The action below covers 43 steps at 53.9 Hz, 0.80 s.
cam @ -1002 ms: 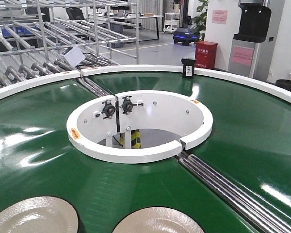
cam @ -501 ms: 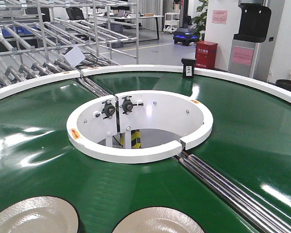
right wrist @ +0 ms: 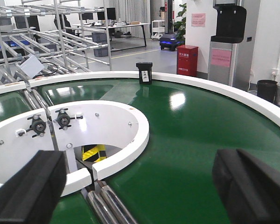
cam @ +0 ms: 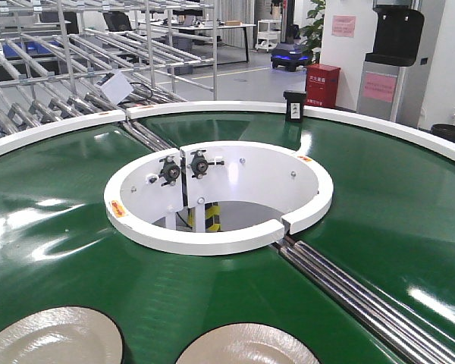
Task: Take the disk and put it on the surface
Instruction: 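Grasp the rim of the nearest cream plate with the left gripper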
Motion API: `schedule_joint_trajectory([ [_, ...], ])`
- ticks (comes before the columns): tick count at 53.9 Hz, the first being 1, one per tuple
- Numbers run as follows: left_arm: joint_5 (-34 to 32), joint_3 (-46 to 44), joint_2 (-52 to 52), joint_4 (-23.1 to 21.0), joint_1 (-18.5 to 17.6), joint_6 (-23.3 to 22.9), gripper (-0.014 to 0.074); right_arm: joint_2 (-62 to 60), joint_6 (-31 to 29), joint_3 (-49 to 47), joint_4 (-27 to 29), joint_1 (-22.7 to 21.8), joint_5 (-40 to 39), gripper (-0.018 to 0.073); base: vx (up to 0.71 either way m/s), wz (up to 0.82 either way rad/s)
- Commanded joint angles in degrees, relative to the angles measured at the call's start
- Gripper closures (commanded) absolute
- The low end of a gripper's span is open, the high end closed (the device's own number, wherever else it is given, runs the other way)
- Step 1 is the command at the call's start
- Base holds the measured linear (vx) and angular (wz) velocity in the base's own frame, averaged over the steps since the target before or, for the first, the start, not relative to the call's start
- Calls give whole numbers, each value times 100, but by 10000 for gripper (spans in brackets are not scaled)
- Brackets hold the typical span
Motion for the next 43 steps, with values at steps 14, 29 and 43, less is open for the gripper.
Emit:
schedule_joint_trajectory([
  [14, 2243, -1755, 2356, -2618, 163, 3331, 147, -52, 41, -203, 267, -24, -143, 10, 0, 0],
  [29, 2230, -2230, 3423, -1036, 1515, 2238, 147, -52, 36, -203, 260, -24, 232, 14, 0, 0],
  [43, 2433, -2230, 4300, -1869, 1751, 3268, 147, -23, -79, -203, 121, 361, 250, 14, 0, 0],
])
